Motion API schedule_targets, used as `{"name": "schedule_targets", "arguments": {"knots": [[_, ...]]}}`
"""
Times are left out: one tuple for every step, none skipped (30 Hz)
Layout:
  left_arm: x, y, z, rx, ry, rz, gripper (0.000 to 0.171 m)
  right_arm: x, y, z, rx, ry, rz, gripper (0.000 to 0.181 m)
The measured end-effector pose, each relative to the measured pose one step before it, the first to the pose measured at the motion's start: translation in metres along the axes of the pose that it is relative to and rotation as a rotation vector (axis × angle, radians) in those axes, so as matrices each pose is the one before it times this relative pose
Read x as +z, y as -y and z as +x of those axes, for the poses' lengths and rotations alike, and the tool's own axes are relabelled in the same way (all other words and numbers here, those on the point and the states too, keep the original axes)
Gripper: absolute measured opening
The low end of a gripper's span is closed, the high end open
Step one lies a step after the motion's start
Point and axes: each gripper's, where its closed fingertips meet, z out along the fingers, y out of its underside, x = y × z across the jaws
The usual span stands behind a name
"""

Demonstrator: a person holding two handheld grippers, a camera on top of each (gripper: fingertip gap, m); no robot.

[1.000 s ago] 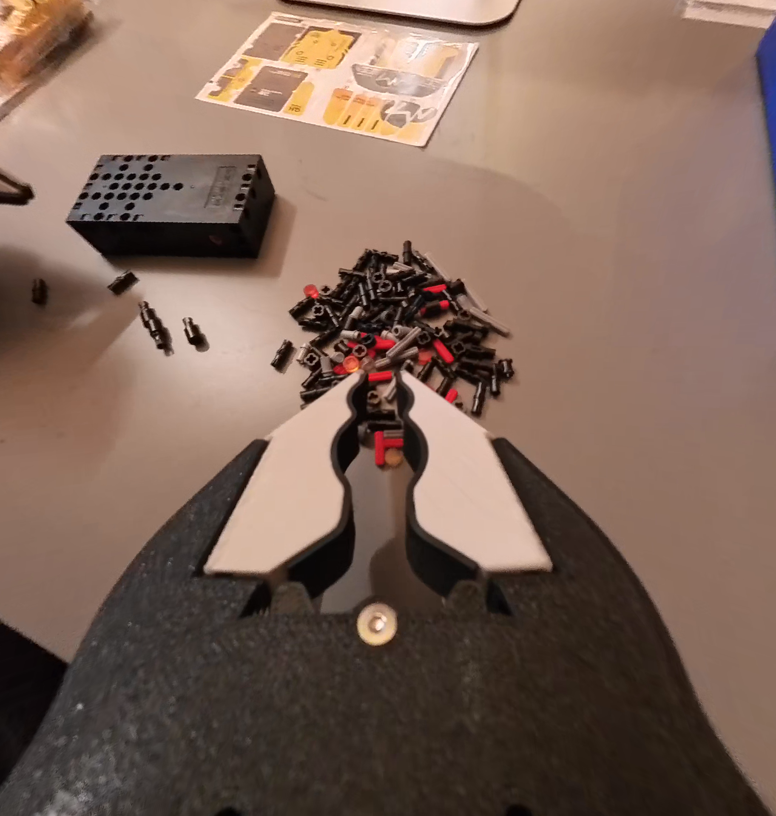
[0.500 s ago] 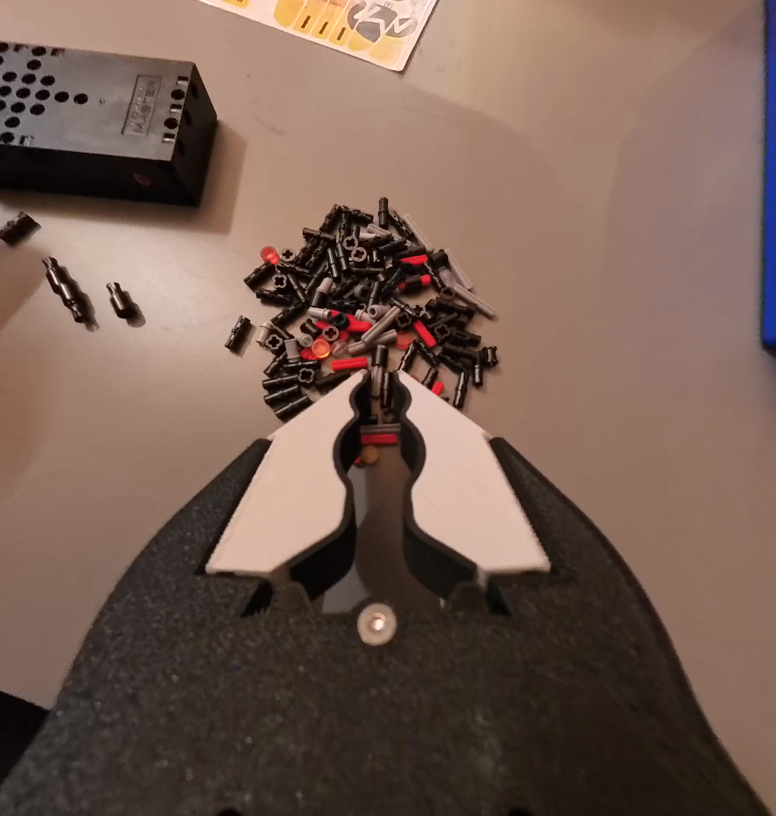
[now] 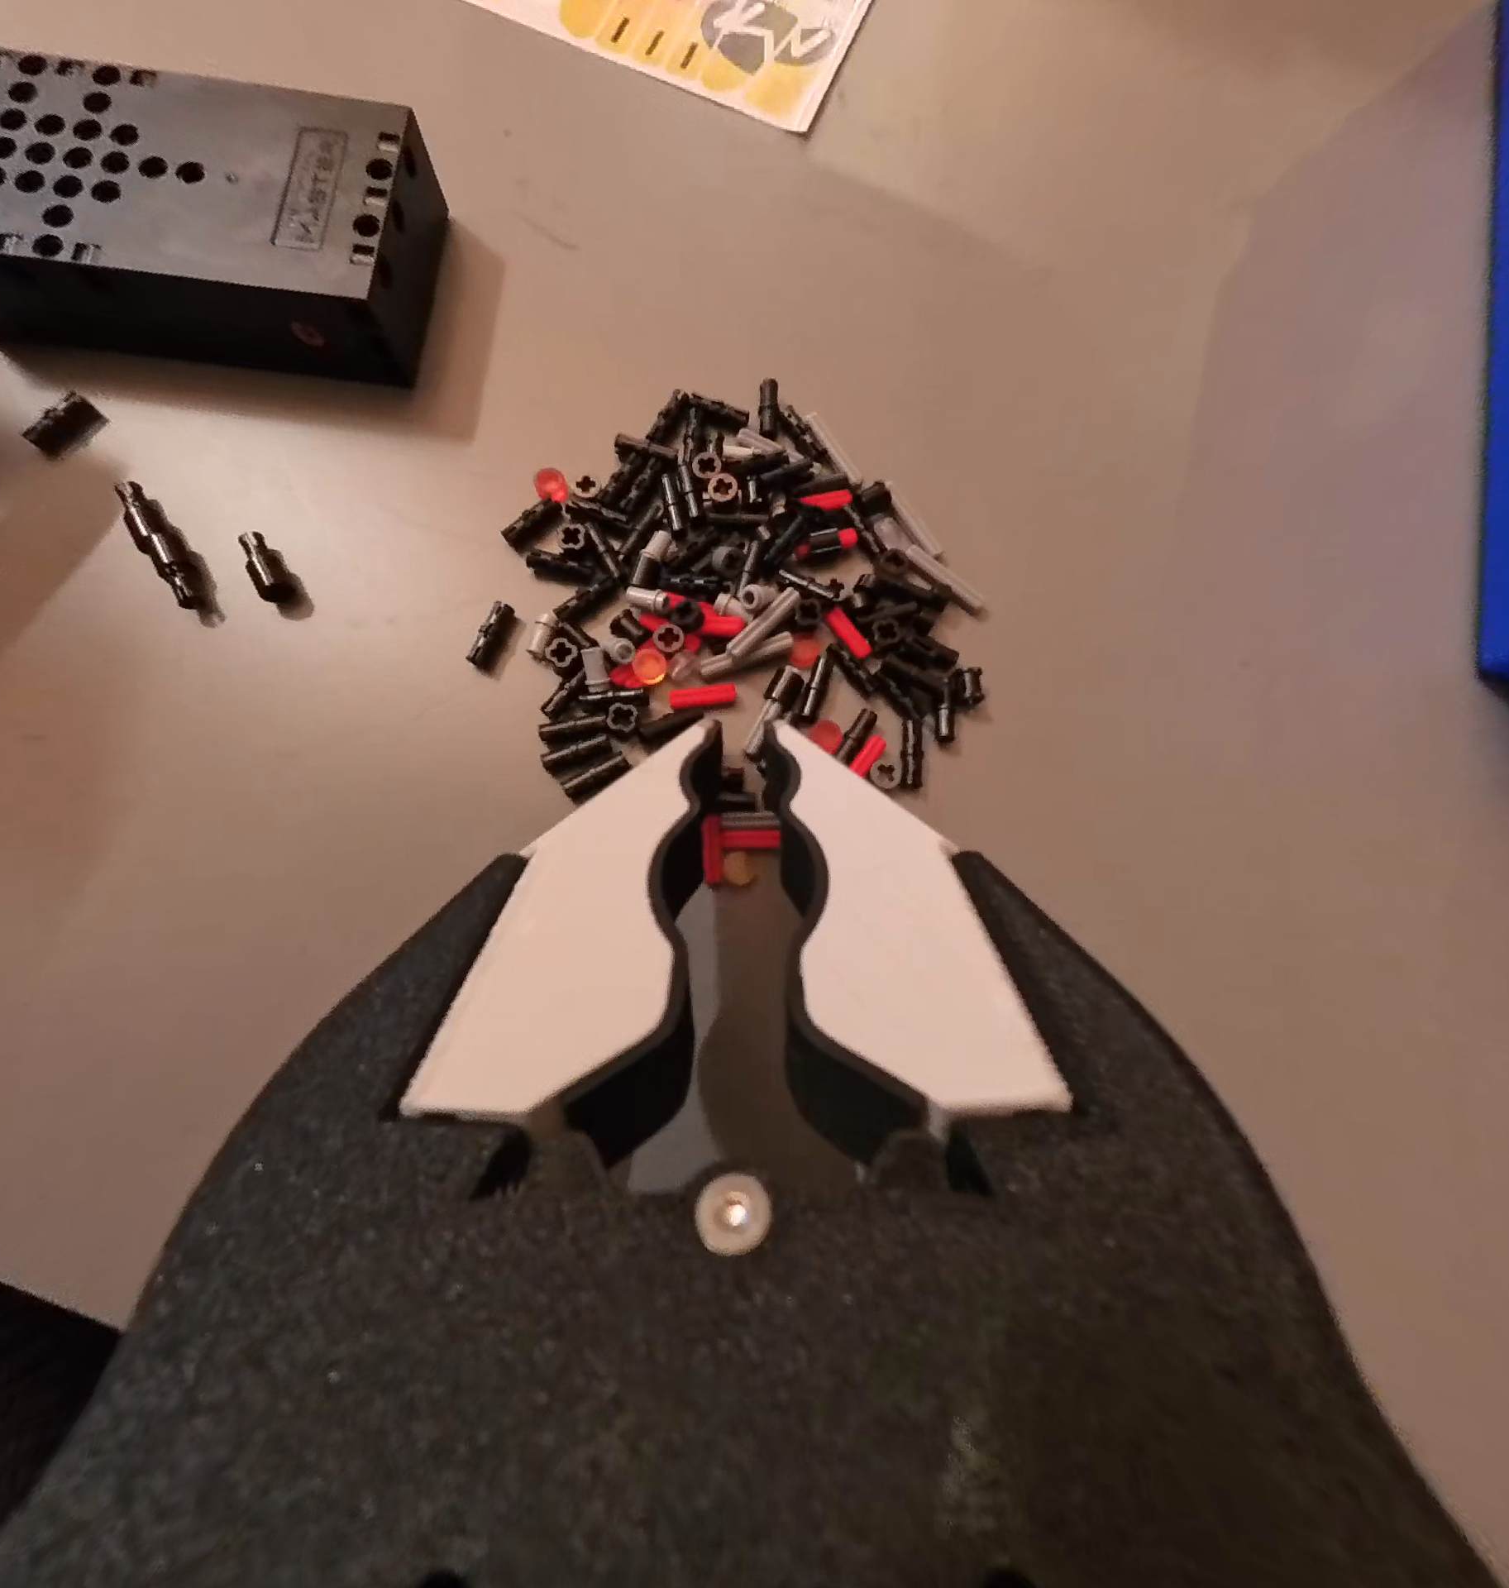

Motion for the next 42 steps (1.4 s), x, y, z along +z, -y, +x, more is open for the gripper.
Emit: {"name": "schedule_targets", "arguments": {"knots": [[-0.00003,-0.00004,-0.00010,-0.0009,-0.0004,0.00044,0.000,0.00002,0.00027,-0.00011,0.0095,0.0040,0.0032,0.010],[0.00001,0.00009,-0.00009,-0.0013,-0.0001,0.00039,0.000,0.00017,0.00014,0.00019,0.0060,0.0013,0.0007,0.010],[-0.00011,0.00015,-0.00011,-0.0006,-0.0002,0.00054,0.000,0.00005,0.00000,0.00050,0.0004,-0.0024,-0.0005,0.010],[0.00010,-0.00010,0.00002,-0.0003,-0.0001,-0.00045,0.000,0.00017,0.00009,0.00107,-0.0029,-0.0070,-0.0014,0.010],[0.00004,-0.00009,0.00005,0.0006,0.0000,-0.00084,0.000,0.00025,0.00000,0.00099,-0.0051,-0.0061,-0.0021,0.010],[0.00005,-0.00009,0.00005,0.0011,0.0005,-0.00074,0.000,0.00028,0.00014,0.00042,-0.0053,-0.0027,-0.0026,0.010],[0.00019,-0.00011,0.00007,0.0010,0.0003,-0.00061,0.000,0.00028,0.00018,0.00092,-0.0044,-0.0046,-0.0039,0.010],[-0.00001,-0.00005,0.00000,0.0005,0.0004,-0.00024,0.000,0.00032,0.00004,0.00146,-0.0066,-0.0088,-0.0050,0.010],[-0.00010,0.00012,0.00003,-0.0002,0.0000,0.00055,0.000,0.00039,-0.00029,0.00141,-0.0093,-0.0094,-0.0055,0.010],[-0.00011,0.00007,-0.00013,-0.0001,0.0002,0.00106,0.000,0.00045,-0.00054,0.00070,-0.0084,-0.0057,-0.0064,0.010],[-0.00008,0.00014,-0.00001,0.0000,0.0002,0.00071,0.000,0.00005,0.00021,-0.00013,-0.0057,-0.0019,0.0001,0.010],[-0.00001,-0.00002,0.00003,-0.0002,-0.0001,-0.00014,0.000,-0.00063,0.00145,-0.00097,-0.0038,0.0013,0.0091,0.010],[0.00016,-0.00009,-0.00009,-0.0002,0.0000,-0.00076,0.000,-0.00125,0.00165,-0.00148,-0.0023,0.0040,0.0105,0.010],[0.00007,-0.00017,0.00004,-0.0005,-0.0002,-0.00091,0.000,-0.00091,0.00104,-0.00118,-0.0006,0.0034,0.0056,0.010],[0.00006,-0.00012,-0.00010,-0.0007,-0.0004,-0.00080,0.000,-0.00042,0.00008,-0.00036,0.0004,0.0005,0.0005,0.010],[0.00008,0.00004,0.00005,-0.0001,-0.0003,-0.00007,0.000,0.00036,-0.00047,0.00000,0.0010,0.0004,-0.0013,0.010],[-0.00008,0.00009,0.00013,0.0010,0.0001,0.00056,0.000,0.00092,-0.00075,0.00004,0.0026,0.0024,-0.0021,0.010],[0.00001,-0.00004,0.00004,0.0015,0.0004,-0.00004,0.000,0.00114,-0.00099,-0.00016,0.0026,0.0036,-0.0028,0.010],[0.00006,-0.00008,0.00010,0.0009,0.0003,-0.00068,0.000,0.00107,-0.00068,-0.00004,0.0004,0.0019,-0.0024,0.010],[-0.00002,-0.00004,-0.00001,0.0001,0.0001,-0.00027,0.000,0.00046,0.00024,-0.00009,-0.0015,0.0004,0.0026,0.010],[-0.00005,0.00006,-0.00005,-0.0008,0.0001,0.00062,0.000,0.00026,0.00033,0.00018,-0.0017,-0.0004,0.0008,0.010],[-0.00006,0.00011,-0.00015,-0.0014,-0.0003,0.00078,0.000,0.00040,0.00025,0.00016,-0.0016,-0.0005,-0.0003,0.010],[-0.00006,0.00005,0.00001,-0.0009,-0.0003,0.00055,0.000,0.00041,0.00032,0.00011,-0.0021,0.0008,0.0008,0.010],[0.00001,0.00001,-0.00004,0.0002,0.0002,0.00010,0.000,0.00028,0.00028,-0.00001,-0.0028,0.0015,0.0000,0.010],[0.00007,-0.00005,0.00010,0.0008,0.0003,-0.00043,0.000,0.00022,0.00014,0.00005,-0.0040,0.0009,-0.0016,0.010],[0.00004,-0.00008,0.00003,0.0007,0.0001,-0.00080,0.000,0.00011,-0.00002,0.00025,-0.0058,-0.0010,-0.0029,0.010],[0.00011,-0.00012,0.00005,0.0004,0.0000,-0.00045,0.000,0.00009,-0.00009,0.00074,-0.0078,-0.0042,-0.0040,0.010],[-0.00004,-0.00004,-0.00006,-0.0005,0.0000,-0.00039,0.000,0.00000,-0.00030,0.00062,-0.0082,-0.0040,-0.0041,0.010],[-0.00001,0.00001,0.00003,-0.0007,-0.0006,-0.00002,0.000,-0.00006,-0.00012,0.00037,-0.0071,-0.0010,-0.0042,0.010],[-0.00007,0.00003,-0.00011,-0.0002,0.0001,0.00043,0.000,-0.00010,-0.00026,0.00062,-0.0073,-0.0027,-0.0058,0.010],[0.00004,0.00006,0.00008,0.0003,0.0000,0.00052,0.000,-0.00018,-0.00035,0.00155,-0.0105,-0.0085,-0.0065,0.010],[-0.00002,-0.00004,-0.00003,0.0001,0.0002,-0.00029,0.000,-0.00027,-0.00052,0.00191,-0.0128,-0.0121,-0.0071,0.010],[0.00004,-0.00004,-0.00001,0.0000,0.0001,-0.00062,0.000,-0.00055,0.00005,0.00094,-0.0129,-0.0082,-0.0023,0.010],[0.00002,-0.00011,-0.00009,-0.0004,0.0000,-0.00027,0.000,-0.00066,0.00121,-0.00058,-0.0097,0.0003,0.0056,0.010],[0.00001,0.00006,-0.00004,-0.0008,0.0000,0.00029,0.000,-0.00085,0.00167,-0.00208,-0.0033,0.0083,0.0089,0.010],[-0.00008,0.00007,-0.00022,-0.0011,0.0000,0.00051,0.000,-0.00043,0.00128,-0.00273,0.0021,0.0131,0.0069,0.010],[-0.00006,0.00004,0.00001,-0.0011,-0.0002,0.00050,0.000,0.00007,0.00054,-0.00202,0.0036,0.0100,0.0029,0.010],[-0.00007,0.00003,-0.00007,-0.0003,0.0000,0.00042,0.000,0.00068,-0.00073,-0.00037,0.0013,0.0009,-0.0025,0.010],[-0.00009,0.00010,0.00004,0.0007,0.0002,0.00057,0.000,0.00098,-0.00177,0.00116,-0.0022,-0.0070,-0.0068,0.010],[-0.00007,0.00008,0.00014,0.0014,0.0005,0.00062,0.000,0.00106,-0.00167,0.00212,-0.0030,-0.0122,-0.0060,0.010],[-0.00007,0.00007,0.00008,0.0021,0.0006,0.00054,0.000,0.00068,-0.00098,0.00157,-0.0011,-0.0073,-0.0010,0.010],[0.00009,-0.00008,0.00019,0.0019,0.0005,-0.00043,0.000,0.00036,0.00005,0.00007,0.0034,0.0038,0.0034,0.010]]}}
